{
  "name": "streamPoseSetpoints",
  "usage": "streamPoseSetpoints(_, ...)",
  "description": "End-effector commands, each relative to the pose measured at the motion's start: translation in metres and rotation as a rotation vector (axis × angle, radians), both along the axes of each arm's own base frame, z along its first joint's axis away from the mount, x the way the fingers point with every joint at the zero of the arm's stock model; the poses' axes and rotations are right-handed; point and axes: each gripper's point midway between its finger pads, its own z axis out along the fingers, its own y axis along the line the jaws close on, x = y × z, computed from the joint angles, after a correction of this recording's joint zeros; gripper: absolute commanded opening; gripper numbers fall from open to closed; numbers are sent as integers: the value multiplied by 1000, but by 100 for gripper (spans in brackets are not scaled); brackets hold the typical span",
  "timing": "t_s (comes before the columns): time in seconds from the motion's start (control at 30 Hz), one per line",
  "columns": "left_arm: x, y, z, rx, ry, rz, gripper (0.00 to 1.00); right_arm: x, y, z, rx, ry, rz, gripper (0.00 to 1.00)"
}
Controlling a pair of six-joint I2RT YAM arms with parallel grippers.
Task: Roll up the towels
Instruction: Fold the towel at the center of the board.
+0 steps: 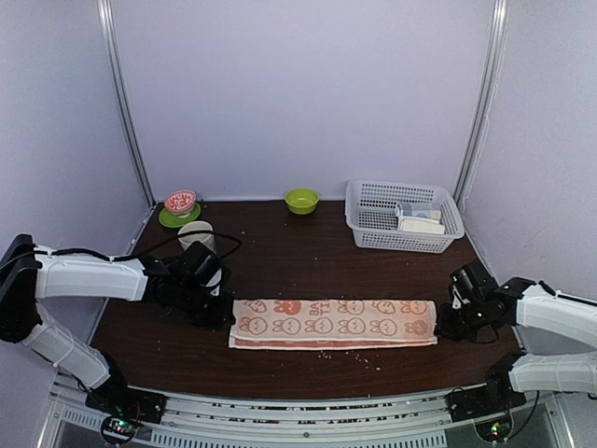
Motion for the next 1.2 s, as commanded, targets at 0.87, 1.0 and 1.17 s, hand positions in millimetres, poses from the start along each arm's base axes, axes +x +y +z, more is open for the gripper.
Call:
streamPoseSetpoints(0.87,-17,9,-15,2,33,-42,1,-2,-18,7,-88,17,-79,24)
streamPoseSetpoints(1.0,-12,8,13,-10,-21,-63,23,7,-20,36,-107,-45,-59,51)
streamPoseSetpoints(1.17,4,-9,76,-92,-151,-112,27,31,-15,88,-98,-198,-32,59)
